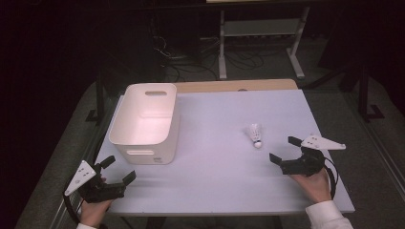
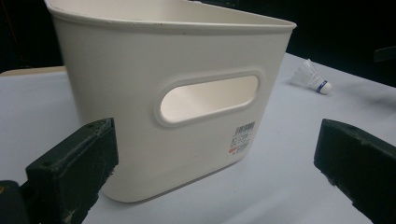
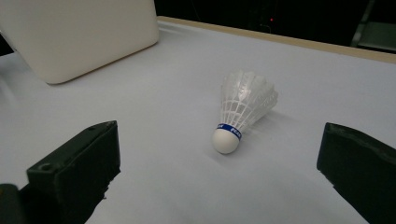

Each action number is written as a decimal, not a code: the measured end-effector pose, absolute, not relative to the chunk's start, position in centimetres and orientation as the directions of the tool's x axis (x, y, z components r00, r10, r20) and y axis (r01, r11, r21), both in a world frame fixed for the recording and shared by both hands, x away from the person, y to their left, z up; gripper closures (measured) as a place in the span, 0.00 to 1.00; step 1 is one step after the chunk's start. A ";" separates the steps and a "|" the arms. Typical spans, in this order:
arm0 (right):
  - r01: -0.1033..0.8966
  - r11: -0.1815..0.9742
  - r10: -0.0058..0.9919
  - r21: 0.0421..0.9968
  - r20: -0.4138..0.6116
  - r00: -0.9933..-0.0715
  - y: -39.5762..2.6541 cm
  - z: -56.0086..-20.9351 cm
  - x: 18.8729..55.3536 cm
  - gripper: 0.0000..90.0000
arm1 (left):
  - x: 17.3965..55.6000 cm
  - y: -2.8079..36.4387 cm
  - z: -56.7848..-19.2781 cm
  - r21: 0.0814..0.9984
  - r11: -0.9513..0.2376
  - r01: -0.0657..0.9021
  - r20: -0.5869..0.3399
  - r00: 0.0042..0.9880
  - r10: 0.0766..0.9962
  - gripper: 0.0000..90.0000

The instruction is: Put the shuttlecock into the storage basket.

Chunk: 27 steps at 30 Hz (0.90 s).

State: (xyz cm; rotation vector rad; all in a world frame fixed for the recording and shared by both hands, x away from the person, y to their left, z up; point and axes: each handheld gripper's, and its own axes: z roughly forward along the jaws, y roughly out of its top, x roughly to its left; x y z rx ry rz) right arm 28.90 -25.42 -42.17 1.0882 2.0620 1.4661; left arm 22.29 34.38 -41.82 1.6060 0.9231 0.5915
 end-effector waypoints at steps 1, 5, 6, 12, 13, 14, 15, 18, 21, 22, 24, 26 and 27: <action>0.367 0.155 0.771 0.917 0.120 -0.625 -25.4 -42.2 28.9 0.00 | 22.3 34.4 -41.8 0.966 -0.061 0.251 -0.096 0.568 0.817 0.00; 0.372 0.157 0.773 0.915 0.121 -0.623 -25.4 -42.2 28.9 0.00 | 22.3 34.3 -41.9 0.965 -0.056 0.254 -0.102 0.569 0.816 0.00; 0.374 0.157 0.773 0.914 0.122 -0.623 -25.4 -42.3 29.0 0.00 | 22.3 34.3 -41.9 0.965 -0.057 0.255 -0.102 0.569 0.816 0.00; 0.382 0.163 0.773 0.910 0.123 -0.622 -25.3 -42.3 29.0 0.00 | 22.3 34.3 -41.9 0.963 -0.064 0.262 -0.100 0.569 0.816 0.00; 0.382 0.168 0.774 0.909 0.119 -0.623 -25.2 -42.3 29.0 0.00 | 22.3 34.4 -41.9 0.962 -0.067 0.264 -0.099 0.568 0.817 0.00; 0.379 0.173 0.774 0.909 0.113 -0.623 -25.2 -42.3 29.0 0.00 | 22.3 34.4 -41.9 0.962 -0.064 0.265 -0.102 0.567 0.818 0.00; 0.379 0.173 0.773 0.909 0.112 -0.624 -25.2 -42.3 29.0 0.00 | 22.3 34.4 -41.9 0.963 -0.059 0.264 -0.105 0.564 0.819 0.00; 0.394 0.171 0.778 0.903 0.122 -0.617 -25.0 -42.2 28.9 0.00 | 22.2 34.4 -41.9 0.963 -0.052 0.266 -0.111 0.562 0.819 0.00; 0.398 0.187 0.778 0.898 0.112 -0.618 -25.0 -42.2 29.1 0.00 | 22.2 34.3 -41.9 0.962 -0.054 0.268 -0.111 0.563 0.819 0.00; 0.402 0.187 0.777 0.897 0.115 -0.618 -24.9 -42.2 29.1 0.00 | 22.2 34.4 -41.9 0.961 -0.067 0.268 -0.102 0.567 0.817 0.00; 0.404 0.200 0.778 0.892 0.105 -0.619 -24.8 -42.1 29.1 0.00 | 22.2 34.4 -41.9 0.960 -0.065 0.271 -0.104 0.566 0.818 0.00; 0.407 0.213 0.782 0.888 0.094 -0.616 -24.5 -41.7 29.3 0.00 | 22.2 34.4 -41.9 0.960 -0.061 0.272 -0.108 0.563 0.819 0.00; 0.407 0.213 0.782 0.888 0.094 -0.616 -24.5 -41.7 29.3 0.00 | 22.2 34.4 -42.0 0.961 -0.061 0.269 -0.106 0.564 0.819 0.00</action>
